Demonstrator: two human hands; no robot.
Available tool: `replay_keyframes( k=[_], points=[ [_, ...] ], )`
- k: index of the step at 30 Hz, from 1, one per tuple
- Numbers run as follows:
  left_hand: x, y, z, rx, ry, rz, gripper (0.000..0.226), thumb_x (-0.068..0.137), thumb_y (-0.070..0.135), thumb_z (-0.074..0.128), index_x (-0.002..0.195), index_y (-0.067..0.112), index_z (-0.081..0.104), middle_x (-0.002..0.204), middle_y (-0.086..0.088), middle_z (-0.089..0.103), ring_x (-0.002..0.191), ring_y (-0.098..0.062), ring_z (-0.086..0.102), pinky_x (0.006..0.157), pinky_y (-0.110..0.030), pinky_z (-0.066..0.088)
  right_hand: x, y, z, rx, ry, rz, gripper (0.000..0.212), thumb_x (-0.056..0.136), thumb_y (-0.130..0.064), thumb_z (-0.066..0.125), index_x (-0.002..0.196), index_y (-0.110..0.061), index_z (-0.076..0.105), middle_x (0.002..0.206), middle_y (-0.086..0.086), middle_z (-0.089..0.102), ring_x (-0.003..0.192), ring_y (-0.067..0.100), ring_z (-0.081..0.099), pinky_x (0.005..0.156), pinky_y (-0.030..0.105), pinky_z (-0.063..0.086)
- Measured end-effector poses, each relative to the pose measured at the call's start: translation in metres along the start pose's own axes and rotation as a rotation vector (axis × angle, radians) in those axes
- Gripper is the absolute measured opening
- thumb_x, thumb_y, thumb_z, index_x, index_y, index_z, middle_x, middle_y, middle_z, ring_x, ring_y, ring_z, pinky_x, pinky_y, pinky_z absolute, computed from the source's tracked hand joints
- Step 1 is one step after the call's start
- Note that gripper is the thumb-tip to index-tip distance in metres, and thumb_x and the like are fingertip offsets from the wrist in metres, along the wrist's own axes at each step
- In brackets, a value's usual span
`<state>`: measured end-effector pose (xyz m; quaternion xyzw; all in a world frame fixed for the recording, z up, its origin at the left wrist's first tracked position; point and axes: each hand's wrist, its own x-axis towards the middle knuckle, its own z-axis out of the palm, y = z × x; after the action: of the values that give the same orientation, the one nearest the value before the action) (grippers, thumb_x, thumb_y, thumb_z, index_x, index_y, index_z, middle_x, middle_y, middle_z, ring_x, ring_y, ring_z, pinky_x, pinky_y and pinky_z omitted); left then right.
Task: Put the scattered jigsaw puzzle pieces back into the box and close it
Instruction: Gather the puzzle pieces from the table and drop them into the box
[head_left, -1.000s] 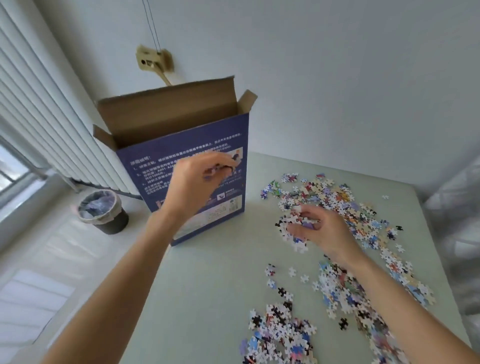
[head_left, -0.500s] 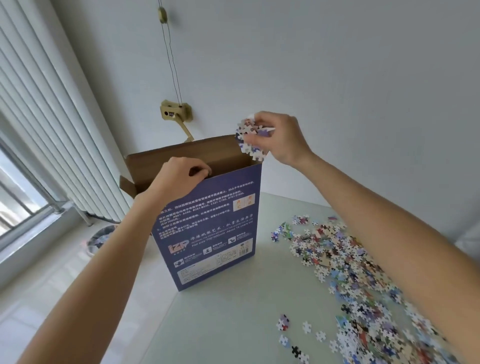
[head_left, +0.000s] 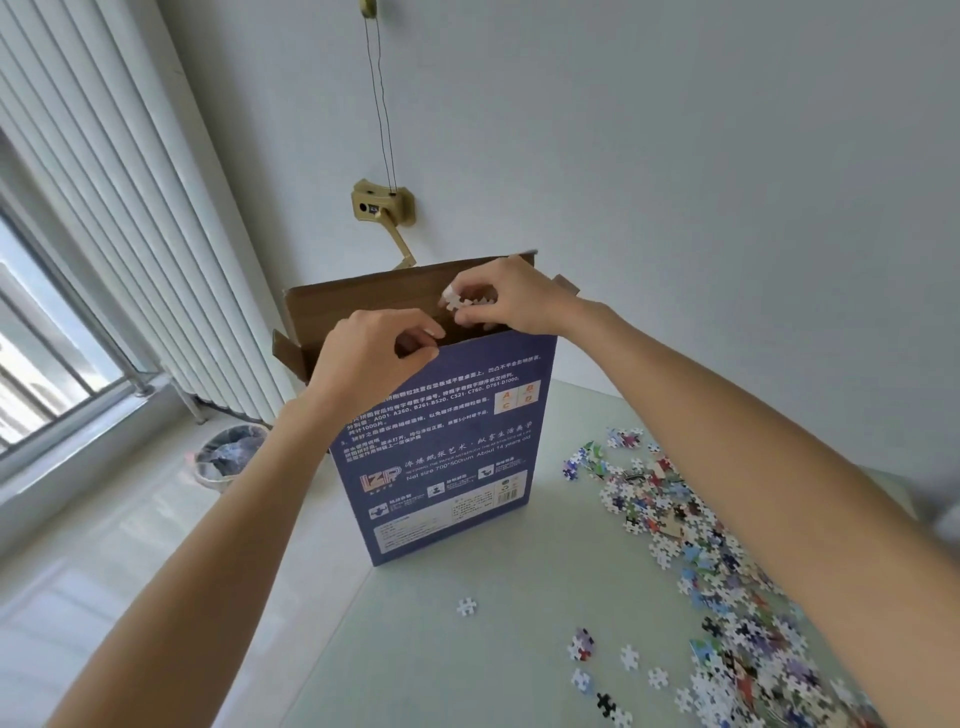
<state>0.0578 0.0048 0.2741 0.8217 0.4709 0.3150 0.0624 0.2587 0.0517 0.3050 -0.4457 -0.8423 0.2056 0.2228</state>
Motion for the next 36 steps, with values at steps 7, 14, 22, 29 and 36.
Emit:
replay_keyframes(
  k=[7,14,22,29,36],
  points=[
    [-0.005,0.002,0.006,0.078,0.079,0.043,0.015,0.084,0.023,0.065,0.098,0.026,0.07,0.084,0.012,0.069,0.072,-0.003,0.062,0.065,-0.03,0.056,-0.007,-0.003,0.003,-0.284,0.073,0.034,0.019,0.086,-0.028,0.063,0.103,-0.023,0.07,0.1,-0.007,0.069,0.079,0.004,0.054,0.07,0.023,0.039],
    [-0.005,0.003,0.006,0.111,0.108,0.057,0.014,0.084,0.021,0.065,0.097,0.026,0.07,0.085,0.01,0.07,0.074,-0.006,0.064,0.063,-0.027,0.054,-0.011,-0.009,0.005,-0.002,0.406,0.104,0.016,0.079,-0.014,0.07,0.094,-0.016,0.071,0.09,-0.003,0.072,0.085,0.01,0.065,0.089,0.036,0.05],
    [-0.027,0.018,0.013,0.261,0.385,0.114,0.016,0.088,0.028,0.059,0.098,0.021,0.069,0.091,0.006,0.071,0.088,-0.016,0.063,0.062,-0.024,0.047,-0.08,-0.015,0.036,-0.103,0.633,-0.12,0.014,0.088,-0.01,0.061,0.098,-0.007,0.069,0.097,0.003,0.072,0.087,0.013,0.067,0.077,0.017,0.053],
    [-0.123,0.032,0.1,0.01,0.324,0.188,0.018,0.089,0.024,0.055,0.092,0.016,0.071,0.087,0.004,0.071,0.079,-0.014,0.064,0.061,-0.022,0.051,-0.248,0.033,0.15,-0.342,0.4,0.126,0.017,0.086,-0.009,0.057,0.096,-0.012,0.07,0.087,0.0,0.072,0.073,0.017,0.067,0.056,0.031,0.056],
    [-0.246,0.024,0.231,0.013,-0.528,-0.379,0.068,0.093,0.043,0.048,0.147,0.014,0.018,0.153,-0.005,0.024,0.143,-0.022,0.015,0.116,-0.037,0.015,-0.352,0.074,0.265,-0.159,0.012,0.782,0.042,0.093,-0.022,0.052,0.133,-0.013,0.045,0.141,0.004,0.044,0.13,0.018,0.04,0.106,0.026,0.031]
  ],
)
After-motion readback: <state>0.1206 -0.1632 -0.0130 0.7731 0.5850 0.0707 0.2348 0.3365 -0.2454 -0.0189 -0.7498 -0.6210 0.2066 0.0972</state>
